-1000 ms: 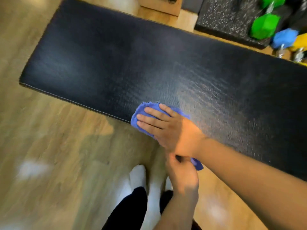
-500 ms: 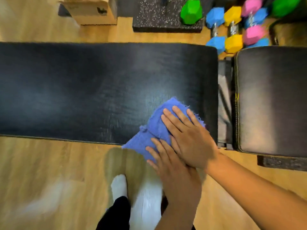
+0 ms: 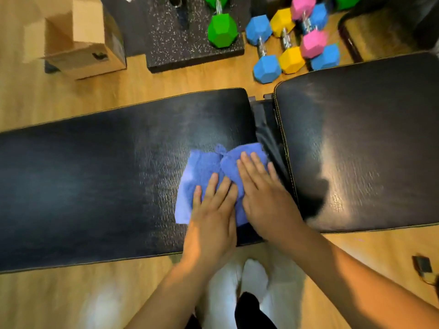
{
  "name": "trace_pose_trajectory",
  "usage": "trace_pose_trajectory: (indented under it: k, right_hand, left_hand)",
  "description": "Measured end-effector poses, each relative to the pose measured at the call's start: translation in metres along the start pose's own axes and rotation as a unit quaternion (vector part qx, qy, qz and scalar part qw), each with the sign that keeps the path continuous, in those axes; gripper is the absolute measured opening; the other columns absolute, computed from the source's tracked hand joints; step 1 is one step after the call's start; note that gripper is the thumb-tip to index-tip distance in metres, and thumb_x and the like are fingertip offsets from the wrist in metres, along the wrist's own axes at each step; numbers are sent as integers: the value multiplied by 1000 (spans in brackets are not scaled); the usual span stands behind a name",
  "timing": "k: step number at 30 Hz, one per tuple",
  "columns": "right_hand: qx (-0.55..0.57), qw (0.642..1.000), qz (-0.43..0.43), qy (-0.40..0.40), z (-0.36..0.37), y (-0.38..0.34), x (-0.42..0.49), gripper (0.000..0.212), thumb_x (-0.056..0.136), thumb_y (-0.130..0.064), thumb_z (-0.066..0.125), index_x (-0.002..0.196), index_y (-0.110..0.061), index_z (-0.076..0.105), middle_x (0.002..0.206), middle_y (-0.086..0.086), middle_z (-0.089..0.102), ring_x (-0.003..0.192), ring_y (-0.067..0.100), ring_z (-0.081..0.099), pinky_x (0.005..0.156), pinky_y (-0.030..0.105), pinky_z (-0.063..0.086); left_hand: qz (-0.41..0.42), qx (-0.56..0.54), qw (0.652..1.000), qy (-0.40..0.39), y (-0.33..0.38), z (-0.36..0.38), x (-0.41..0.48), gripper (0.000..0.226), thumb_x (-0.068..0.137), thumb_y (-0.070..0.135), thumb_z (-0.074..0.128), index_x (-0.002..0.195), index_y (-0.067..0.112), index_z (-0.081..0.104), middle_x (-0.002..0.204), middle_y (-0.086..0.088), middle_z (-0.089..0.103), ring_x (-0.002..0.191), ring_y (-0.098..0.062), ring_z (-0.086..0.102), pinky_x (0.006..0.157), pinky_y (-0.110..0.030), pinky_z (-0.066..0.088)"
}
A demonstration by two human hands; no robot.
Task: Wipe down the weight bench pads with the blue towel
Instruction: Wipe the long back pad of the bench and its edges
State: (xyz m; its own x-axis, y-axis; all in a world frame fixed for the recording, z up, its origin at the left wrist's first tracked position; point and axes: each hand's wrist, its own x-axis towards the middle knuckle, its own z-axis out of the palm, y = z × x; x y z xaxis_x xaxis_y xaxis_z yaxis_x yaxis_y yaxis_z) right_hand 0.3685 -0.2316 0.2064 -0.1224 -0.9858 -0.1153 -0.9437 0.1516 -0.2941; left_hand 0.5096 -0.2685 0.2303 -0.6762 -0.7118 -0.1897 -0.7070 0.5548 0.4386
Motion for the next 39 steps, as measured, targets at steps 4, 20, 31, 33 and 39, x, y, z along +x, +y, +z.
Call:
trace_pose_trajectory:
  k: [4,20,31,33,39]
  right_hand:
    - [19,1000,9,1,-10,3,54,61,88,-11,34,147,1,22,157,17,17,146,30,13,117,47,16]
    - [-72,988,137,-2,-34,-37,207,45,98,-44,24,112,-11,51,122,17,55,118,37,44,105,53,25]
    - [-99,994,-5,-50,29,-272,303,45,100,-42,22,109,-12,55,114,13,62,104,35,56,84,41,36]
    - [-100,993,-34,-54,42,-310,318,46,100,-41,21,110,-11,54,113,14,62,103,35,56,80,40,35]
    - [-113,987,-92,-74,72,-413,357,45,101,-40,20,117,-10,50,117,15,59,106,37,55,82,41,37]
  left_hand:
    - [-11,34,999,27,-13,-10,46,54,92,28,24,141,14,40,150,0,38,145,-26,19,115,-48,10]
    - [-17,111,994,-8,-147,-109,184,51,91,58,33,110,15,54,119,-13,60,112,-32,52,92,-41,36]
    - [-65,79,995,-17,-380,-210,103,50,89,64,36,64,21,37,64,3,43,66,-22,42,56,-33,24]
    - [-77,67,995,1,-421,-223,85,50,88,66,37,65,22,39,64,3,46,67,-23,45,59,-34,30]
    - [-86,69,992,52,-520,-258,38,41,90,58,39,69,23,38,63,9,38,72,-23,41,73,-36,35]
